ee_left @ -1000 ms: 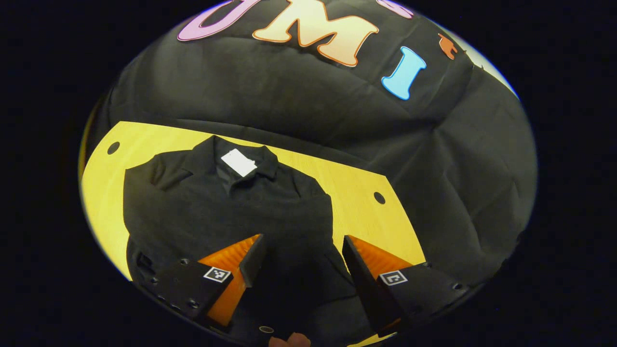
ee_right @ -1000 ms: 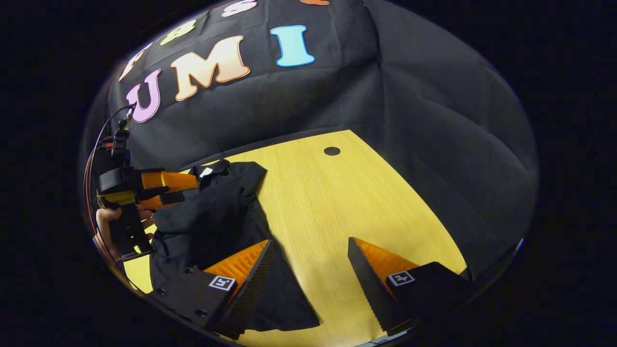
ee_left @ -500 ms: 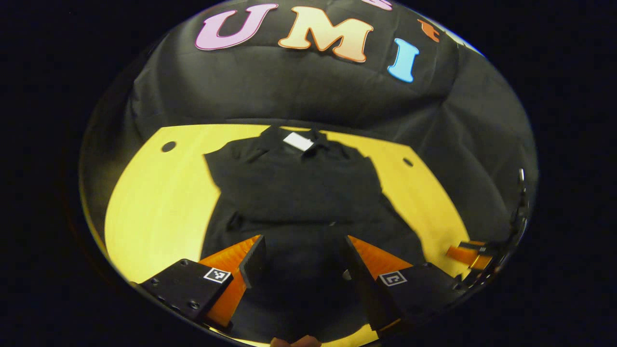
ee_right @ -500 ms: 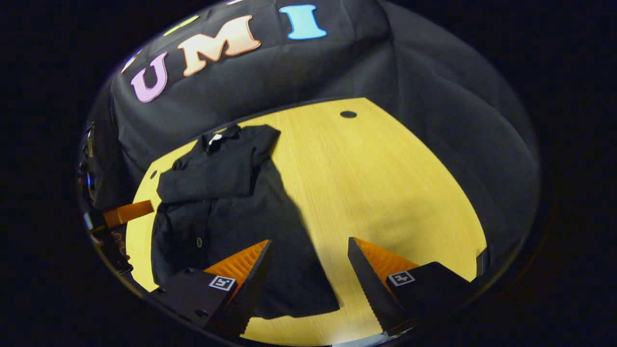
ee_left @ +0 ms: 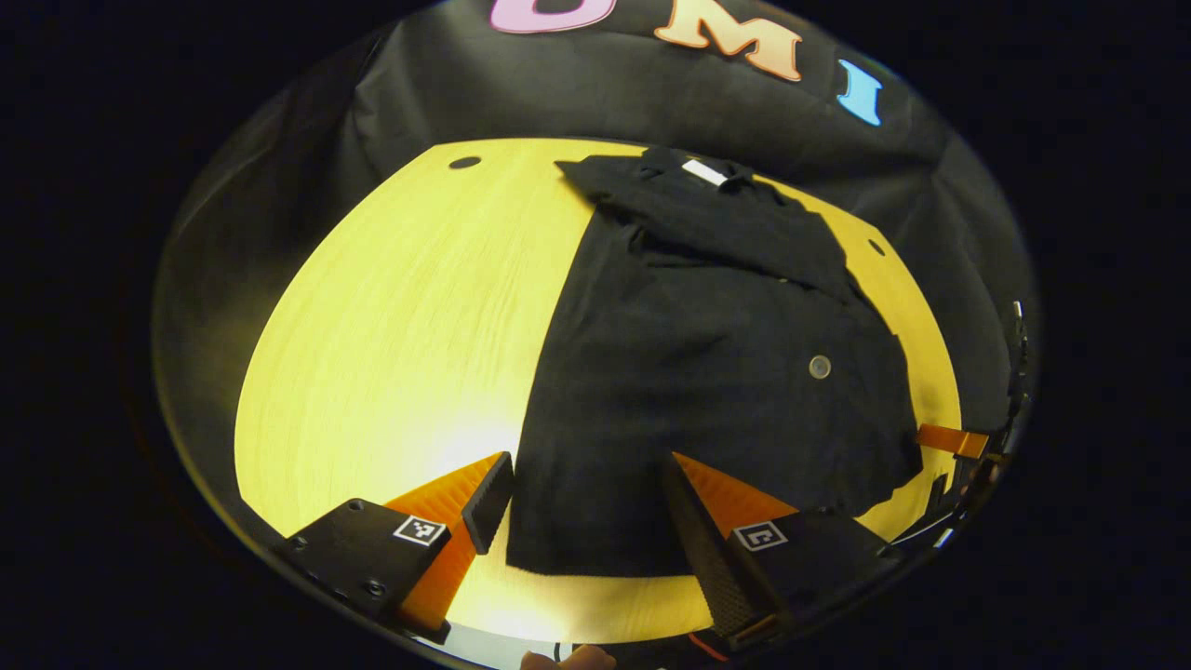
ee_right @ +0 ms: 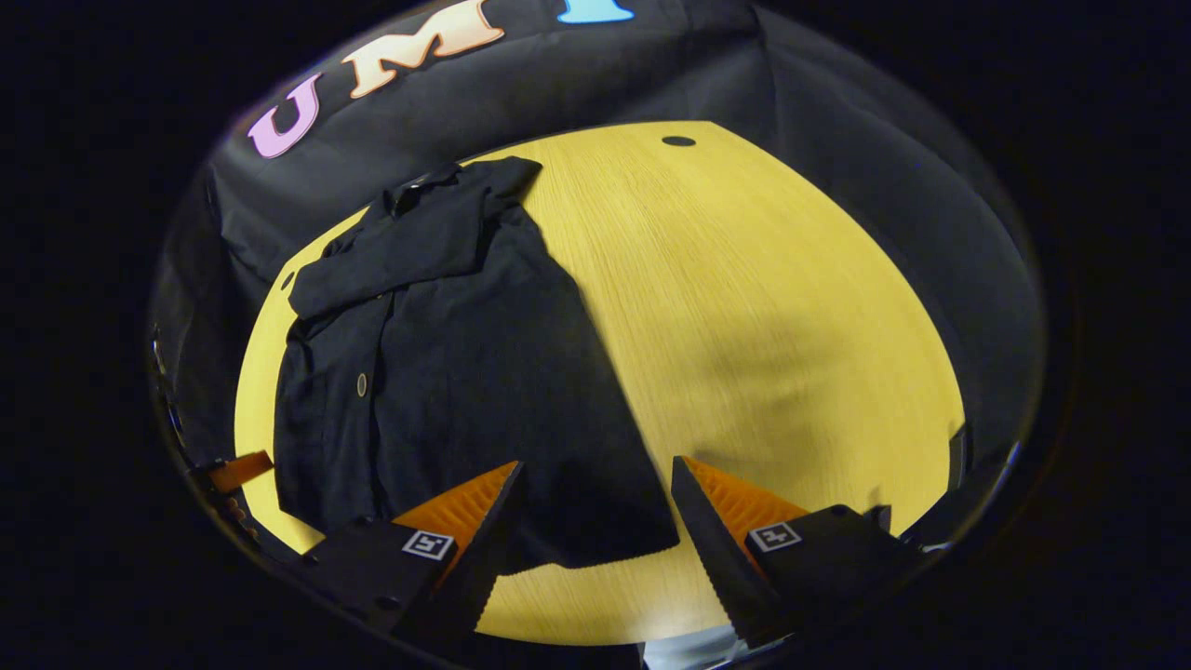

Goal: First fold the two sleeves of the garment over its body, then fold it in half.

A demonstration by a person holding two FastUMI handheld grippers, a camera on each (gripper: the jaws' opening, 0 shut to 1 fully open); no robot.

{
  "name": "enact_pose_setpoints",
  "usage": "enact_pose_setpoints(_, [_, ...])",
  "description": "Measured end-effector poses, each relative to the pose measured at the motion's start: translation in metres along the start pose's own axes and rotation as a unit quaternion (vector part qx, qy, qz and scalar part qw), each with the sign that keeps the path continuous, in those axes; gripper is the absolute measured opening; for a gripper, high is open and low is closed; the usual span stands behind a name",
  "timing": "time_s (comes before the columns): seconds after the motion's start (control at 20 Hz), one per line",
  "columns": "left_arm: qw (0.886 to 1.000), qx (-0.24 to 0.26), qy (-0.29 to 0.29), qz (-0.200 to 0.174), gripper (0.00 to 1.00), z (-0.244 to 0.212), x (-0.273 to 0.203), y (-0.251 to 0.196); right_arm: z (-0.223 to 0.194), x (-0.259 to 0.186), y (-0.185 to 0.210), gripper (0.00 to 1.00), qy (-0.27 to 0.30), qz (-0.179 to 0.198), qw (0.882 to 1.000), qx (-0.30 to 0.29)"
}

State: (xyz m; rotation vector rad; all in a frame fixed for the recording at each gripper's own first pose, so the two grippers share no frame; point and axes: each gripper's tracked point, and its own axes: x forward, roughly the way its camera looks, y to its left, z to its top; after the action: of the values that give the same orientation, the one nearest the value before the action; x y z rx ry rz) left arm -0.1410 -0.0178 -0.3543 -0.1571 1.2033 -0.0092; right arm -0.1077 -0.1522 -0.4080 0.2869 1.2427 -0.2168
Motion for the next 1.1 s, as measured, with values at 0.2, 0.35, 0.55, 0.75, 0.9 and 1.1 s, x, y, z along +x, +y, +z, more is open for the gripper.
enact_pose_setpoints(0.2, [0.999,-0.008,0.031,0.021,0.96,-0.029,0.005,0.015,-0.016,0.005,0.000,0.94,0.021,-0.001,1.000,0.008])
enact_pose_setpoints(0.35, [0.998,-0.012,0.043,0.034,0.99,-0.042,0.006,0.022,-0.020,0.009,0.001,0.99,0.029,-0.006,1.000,0.009])
enact_pose_setpoints(0.55, [0.997,0.036,0.057,0.041,0.94,-0.045,0.008,0.021,-0.022,0.010,0.000,0.99,0.033,-0.023,0.999,0.001])
enact_pose_setpoints(0.75, [0.996,0.053,0.066,0.029,0.79,-0.042,0.011,0.014,-0.026,0.014,-0.002,0.89,0.041,-0.053,0.996,-0.055])
enact_pose_setpoints(0.9, [0.996,0.061,0.063,0.019,0.51,-0.039,0.012,0.007,-0.023,0.016,0.012,0.52,0.033,-0.033,0.997,-0.062])
enact_pose_setpoints(1.1, [0.995,0.078,0.056,0.016,0.00,-0.039,0.015,-0.003,-0.023,0.016,0.018,0.05,0.029,-0.020,0.997,-0.066])
